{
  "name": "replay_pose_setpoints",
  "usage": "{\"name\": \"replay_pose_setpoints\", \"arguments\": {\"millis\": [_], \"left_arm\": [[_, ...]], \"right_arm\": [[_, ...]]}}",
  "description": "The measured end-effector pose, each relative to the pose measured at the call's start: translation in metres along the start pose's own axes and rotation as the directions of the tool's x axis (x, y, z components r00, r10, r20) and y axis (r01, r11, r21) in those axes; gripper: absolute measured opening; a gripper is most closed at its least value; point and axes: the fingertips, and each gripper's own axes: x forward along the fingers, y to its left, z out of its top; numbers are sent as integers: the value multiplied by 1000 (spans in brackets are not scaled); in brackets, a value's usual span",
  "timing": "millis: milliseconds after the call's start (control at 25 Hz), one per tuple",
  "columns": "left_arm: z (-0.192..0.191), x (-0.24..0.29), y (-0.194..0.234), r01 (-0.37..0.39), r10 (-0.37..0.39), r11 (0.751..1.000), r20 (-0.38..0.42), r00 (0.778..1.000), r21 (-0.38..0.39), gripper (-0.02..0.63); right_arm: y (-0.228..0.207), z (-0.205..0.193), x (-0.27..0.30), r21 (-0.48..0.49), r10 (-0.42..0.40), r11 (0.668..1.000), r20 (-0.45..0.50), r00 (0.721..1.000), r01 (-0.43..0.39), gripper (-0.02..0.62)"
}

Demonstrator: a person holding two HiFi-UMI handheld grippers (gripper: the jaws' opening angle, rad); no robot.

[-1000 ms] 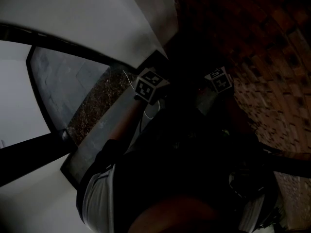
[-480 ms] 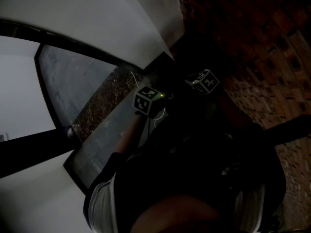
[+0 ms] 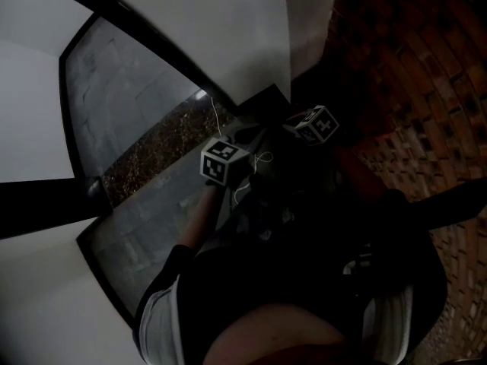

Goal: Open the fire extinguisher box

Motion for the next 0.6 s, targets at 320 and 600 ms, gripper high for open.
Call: {"name": "replay_pose_setpoints", "arguments": {"millis": [320, 600], "left_arm": [[-22, -71, 79, -89, 98, 991, 94, 991, -99, -2], [-59, -166, 148, -224, 277, 936, 176, 945, -271, -2]], "right_arm": [[50, 44, 48, 30, 59, 998, -33, 998, -58, 0], [122, 103, 97, 29, 164, 986, 13, 986, -164, 0]]}}
